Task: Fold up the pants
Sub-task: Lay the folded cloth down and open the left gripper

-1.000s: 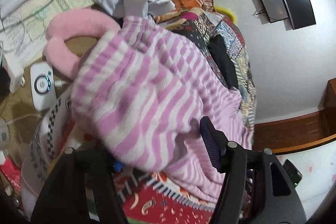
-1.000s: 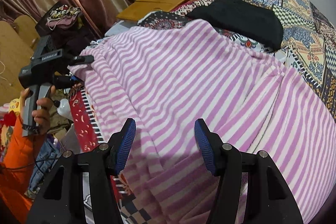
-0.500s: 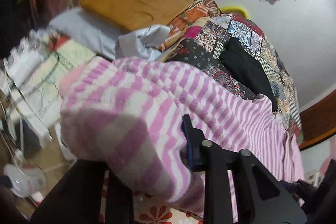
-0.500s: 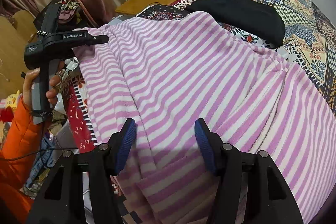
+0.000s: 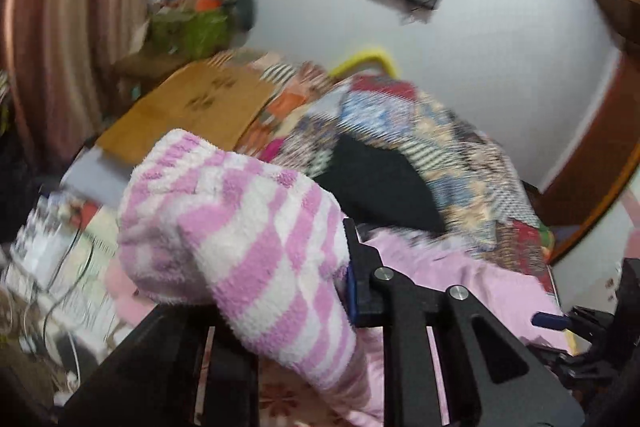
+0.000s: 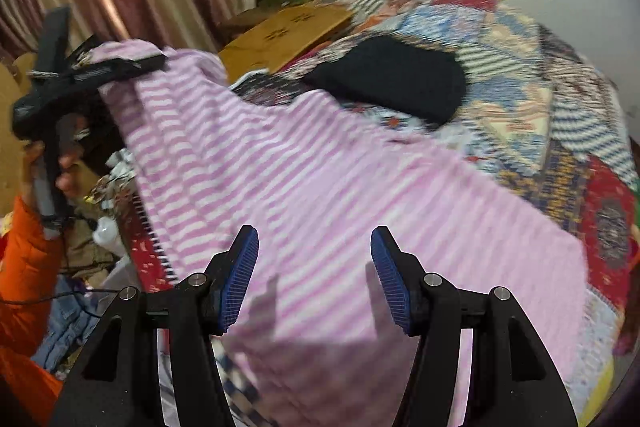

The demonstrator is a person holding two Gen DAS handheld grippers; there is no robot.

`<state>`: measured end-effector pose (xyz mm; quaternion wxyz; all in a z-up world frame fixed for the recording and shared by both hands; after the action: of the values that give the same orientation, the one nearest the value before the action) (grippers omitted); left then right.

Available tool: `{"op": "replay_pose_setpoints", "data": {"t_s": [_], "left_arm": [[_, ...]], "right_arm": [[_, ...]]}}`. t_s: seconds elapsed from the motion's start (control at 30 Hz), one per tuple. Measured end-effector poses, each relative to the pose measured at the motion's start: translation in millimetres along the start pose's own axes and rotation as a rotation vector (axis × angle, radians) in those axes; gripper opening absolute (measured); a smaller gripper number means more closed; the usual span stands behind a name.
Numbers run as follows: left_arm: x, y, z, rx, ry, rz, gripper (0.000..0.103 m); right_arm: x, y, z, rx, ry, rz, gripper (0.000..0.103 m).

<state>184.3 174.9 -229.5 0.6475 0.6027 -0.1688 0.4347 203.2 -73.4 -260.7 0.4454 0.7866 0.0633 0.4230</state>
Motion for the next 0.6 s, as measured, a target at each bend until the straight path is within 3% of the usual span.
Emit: {"op": "replay_pose_setpoints", "data": {"t_s": [0.33,0.6], "left_arm": [[25.5,18.0,130.1,-0.183,-0.196,0.052,0.018],[14.3,11.6,225.7,-0.292,-0.293,0.008,0.018]], "right_arm": [[-41.1,59.8,74.7,-0.180,-0.151,0.067,0.058],[-83.5,49.5,108.1,-0.180,-0.223,0.008,0.058]]}}
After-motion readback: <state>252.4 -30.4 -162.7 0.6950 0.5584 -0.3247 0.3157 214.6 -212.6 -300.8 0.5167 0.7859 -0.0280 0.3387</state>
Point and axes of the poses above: each gripper's, at about its wrist camera, not at the fingertips, and y roughly against the way its jaws point, z to its right, x to its top, the point moved 4 cm from there along -y, roughly the way its jaws point, and after that the axes turned 3 degrees about x, right-handed, at the moved point
